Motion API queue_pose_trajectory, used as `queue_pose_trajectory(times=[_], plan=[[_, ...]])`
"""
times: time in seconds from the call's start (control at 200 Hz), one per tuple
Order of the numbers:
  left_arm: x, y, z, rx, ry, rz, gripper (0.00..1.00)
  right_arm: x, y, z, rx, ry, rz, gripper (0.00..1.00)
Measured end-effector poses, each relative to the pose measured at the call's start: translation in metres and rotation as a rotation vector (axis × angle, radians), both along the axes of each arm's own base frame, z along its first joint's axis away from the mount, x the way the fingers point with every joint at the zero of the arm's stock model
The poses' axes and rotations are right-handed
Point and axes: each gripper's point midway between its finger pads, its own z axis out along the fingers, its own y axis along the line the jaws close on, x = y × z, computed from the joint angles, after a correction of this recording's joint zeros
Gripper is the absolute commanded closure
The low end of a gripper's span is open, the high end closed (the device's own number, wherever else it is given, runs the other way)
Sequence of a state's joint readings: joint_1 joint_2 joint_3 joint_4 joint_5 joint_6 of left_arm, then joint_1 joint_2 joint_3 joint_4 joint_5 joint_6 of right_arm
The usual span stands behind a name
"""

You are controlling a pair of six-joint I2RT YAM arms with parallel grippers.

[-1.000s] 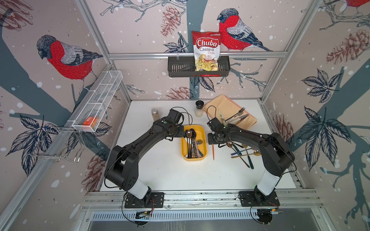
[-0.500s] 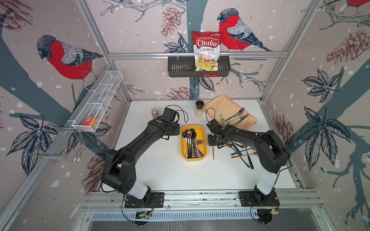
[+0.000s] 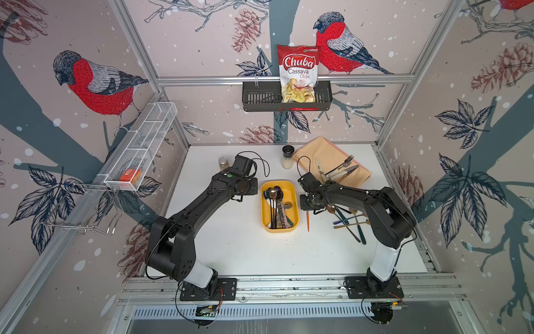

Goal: Put the spoon into the storage box
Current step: Pick up the spoon from the center of the board.

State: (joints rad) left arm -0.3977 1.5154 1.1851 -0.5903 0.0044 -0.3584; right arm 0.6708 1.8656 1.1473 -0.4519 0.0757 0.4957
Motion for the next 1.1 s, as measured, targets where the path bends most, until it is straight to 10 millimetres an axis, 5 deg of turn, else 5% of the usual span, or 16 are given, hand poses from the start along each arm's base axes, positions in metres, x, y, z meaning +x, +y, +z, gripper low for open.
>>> queue_pose_trajectory(times=[0.841, 1.101], plan=[[-0.002, 0.013, -0.006, -0.002, 0.016, 0.015, 0.7, -0.005, -0.001, 0.002, -0.016, 0.016, 0.008, 0.87], [-0.007, 0.025, -0.015, 0.006, 0.036, 0.038, 0.7, 0.007, -0.001, 0.041, -0.006, -0.052, -0.001, 0.88]])
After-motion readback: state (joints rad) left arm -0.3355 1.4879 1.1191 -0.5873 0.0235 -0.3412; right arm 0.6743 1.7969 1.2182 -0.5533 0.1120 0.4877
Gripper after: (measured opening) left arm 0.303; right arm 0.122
